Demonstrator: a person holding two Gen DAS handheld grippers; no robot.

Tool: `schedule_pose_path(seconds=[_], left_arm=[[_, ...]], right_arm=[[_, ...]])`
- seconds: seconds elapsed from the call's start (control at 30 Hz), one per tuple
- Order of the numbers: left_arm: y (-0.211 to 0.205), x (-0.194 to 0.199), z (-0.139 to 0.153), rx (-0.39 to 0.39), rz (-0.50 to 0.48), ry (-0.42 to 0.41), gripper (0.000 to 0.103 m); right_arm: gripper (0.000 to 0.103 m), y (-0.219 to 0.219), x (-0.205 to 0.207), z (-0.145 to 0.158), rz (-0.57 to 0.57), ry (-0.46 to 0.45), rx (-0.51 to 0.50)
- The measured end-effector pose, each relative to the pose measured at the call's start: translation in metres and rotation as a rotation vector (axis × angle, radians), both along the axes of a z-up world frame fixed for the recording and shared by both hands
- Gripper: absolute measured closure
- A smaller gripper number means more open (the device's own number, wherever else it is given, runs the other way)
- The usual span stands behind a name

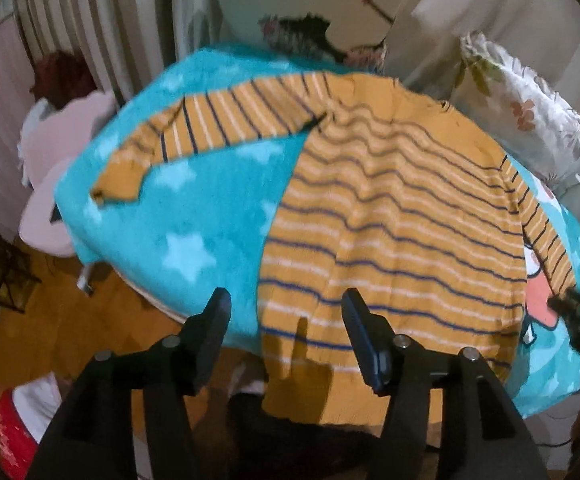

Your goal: Fold small clothes

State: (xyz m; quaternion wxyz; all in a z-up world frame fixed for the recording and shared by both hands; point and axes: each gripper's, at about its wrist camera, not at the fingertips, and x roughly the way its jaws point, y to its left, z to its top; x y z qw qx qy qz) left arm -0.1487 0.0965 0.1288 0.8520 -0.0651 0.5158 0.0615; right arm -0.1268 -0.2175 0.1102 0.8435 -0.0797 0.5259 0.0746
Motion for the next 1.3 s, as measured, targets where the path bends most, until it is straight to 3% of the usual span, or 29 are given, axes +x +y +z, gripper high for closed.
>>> schedule_pose_path(seconds=[0.07, 0.2, 0.37, 0.77, 1.3], left_arm=[[-0.009, 0.003, 0.011, 0.040, -0.024, -0.026, 0.045], [-0.026, 0.011, 0.028, 0.119, -0.060, -0.071, 0.037], [-0.037, 0.027, 0.036, 0.134, -0.106, -0.090, 0.036], [-0.039, 0.059, 0.026, 0.118, -0.197, -0.063, 0.036], [0.009, 0.086, 0.014, 0.090, -0.216, -0.022, 0.036]], right_arm=[[0.038, 0.025, 0.012, 0.023, 0.000, -0.062, -0.048], [0.034, 0.063, 0.026, 0.055, 0.003, -0.143, -0.112], [0.030, 0.090, 0.038, 0.068, -0.020, -0.224, -0.235], [0.029, 0.094, 0.062, 0.054, -0.124, -0.168, -0.264], [0.027, 0.136, 0.077, 0.051, -0.171, -0.146, -0.282]])
